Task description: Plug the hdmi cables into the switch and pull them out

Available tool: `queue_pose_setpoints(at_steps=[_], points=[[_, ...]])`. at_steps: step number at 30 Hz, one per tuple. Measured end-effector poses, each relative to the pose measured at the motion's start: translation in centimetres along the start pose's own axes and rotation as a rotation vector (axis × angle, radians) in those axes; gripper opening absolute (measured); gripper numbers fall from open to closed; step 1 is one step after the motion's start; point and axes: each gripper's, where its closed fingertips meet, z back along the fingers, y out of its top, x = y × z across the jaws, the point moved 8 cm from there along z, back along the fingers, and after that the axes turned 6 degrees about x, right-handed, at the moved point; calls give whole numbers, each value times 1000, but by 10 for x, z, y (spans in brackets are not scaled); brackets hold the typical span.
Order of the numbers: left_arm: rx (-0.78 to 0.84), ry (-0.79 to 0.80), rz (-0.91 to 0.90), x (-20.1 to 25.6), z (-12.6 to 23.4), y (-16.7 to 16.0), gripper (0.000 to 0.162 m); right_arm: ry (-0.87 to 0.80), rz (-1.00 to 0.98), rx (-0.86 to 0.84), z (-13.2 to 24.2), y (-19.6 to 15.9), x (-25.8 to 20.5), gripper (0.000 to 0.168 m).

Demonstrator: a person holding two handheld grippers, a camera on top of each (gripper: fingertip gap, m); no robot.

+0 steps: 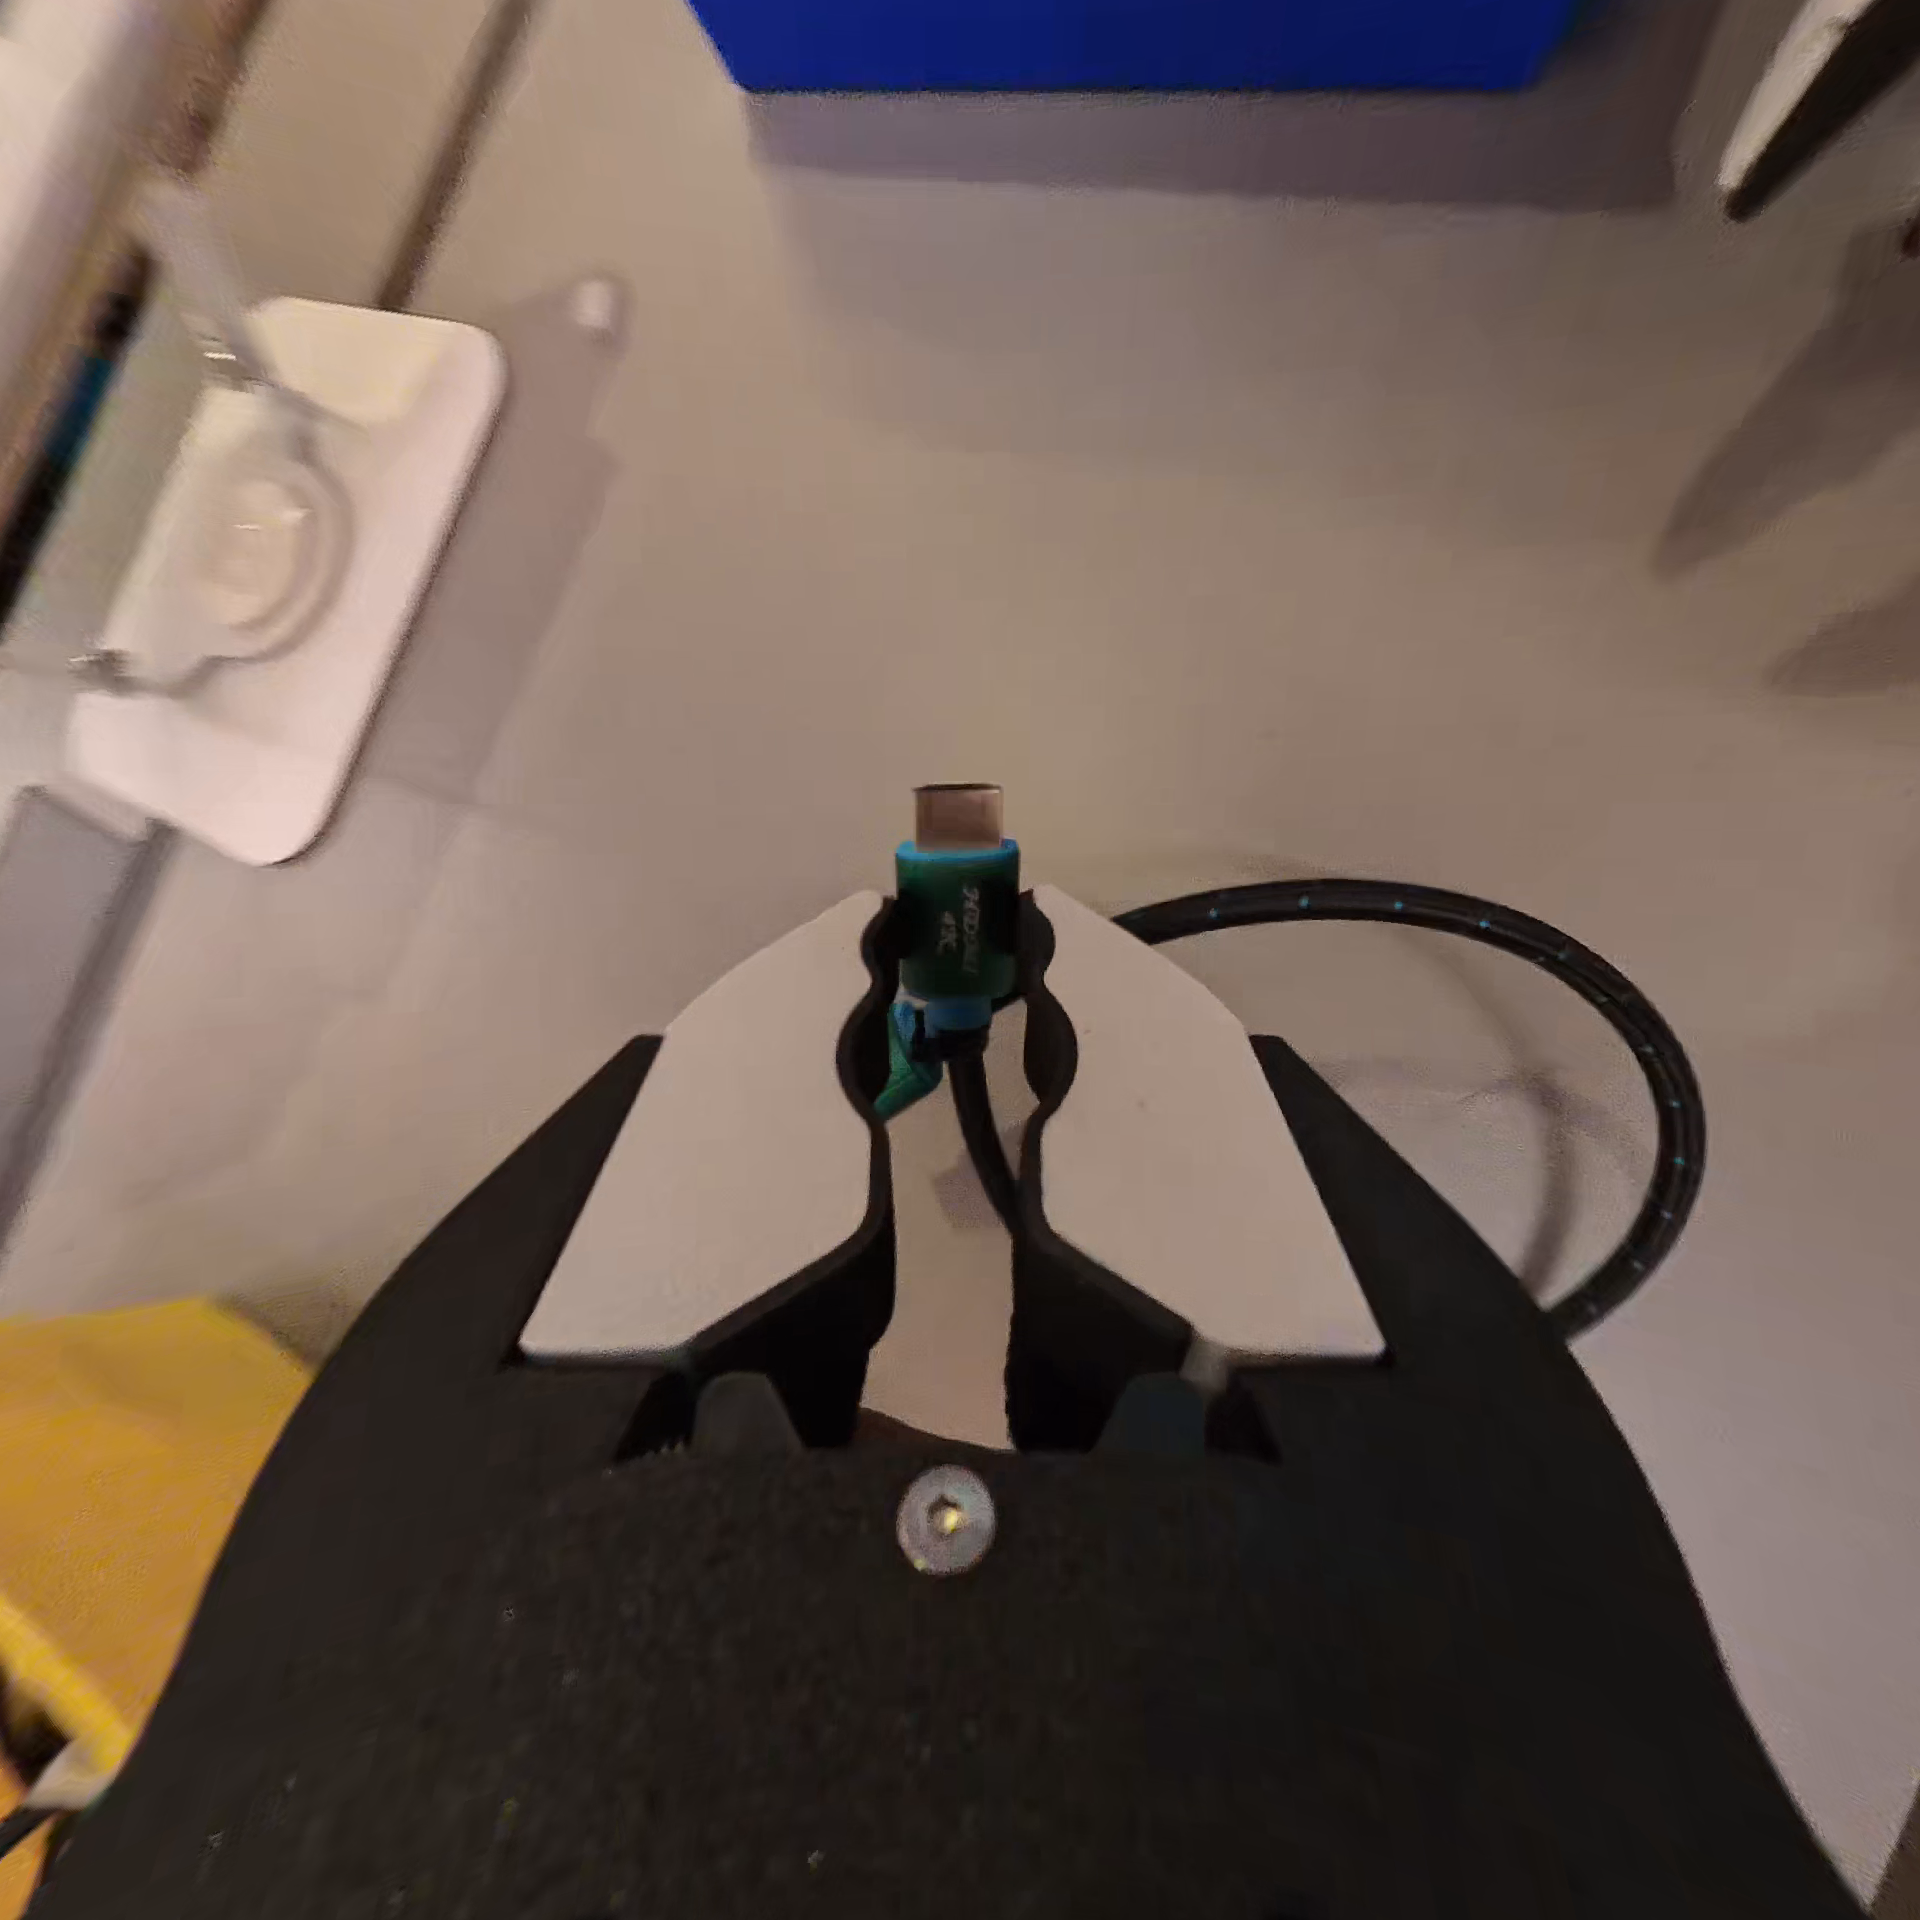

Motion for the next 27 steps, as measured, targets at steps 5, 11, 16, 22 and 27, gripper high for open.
queue_pose_setpoints(at_steps=[5,11,16,22,27], points=[[31,-120,15,38,-28,-4,21,-11,57,-9,0,-1,-3,26],[0,-29,158,47,0,-34,35,9,79,-38,-5,-5,-9,26],[-36,-33,261,70,1,-64,35,-1,138,-90,-10,-10,-12,26],[-41,-1,220,71,-20,-62,7,11,179,-134,-15,-15,-17,26],[71,54,154,64,-4,-47,6,37,217,-132,-24,-13,-20,26]])
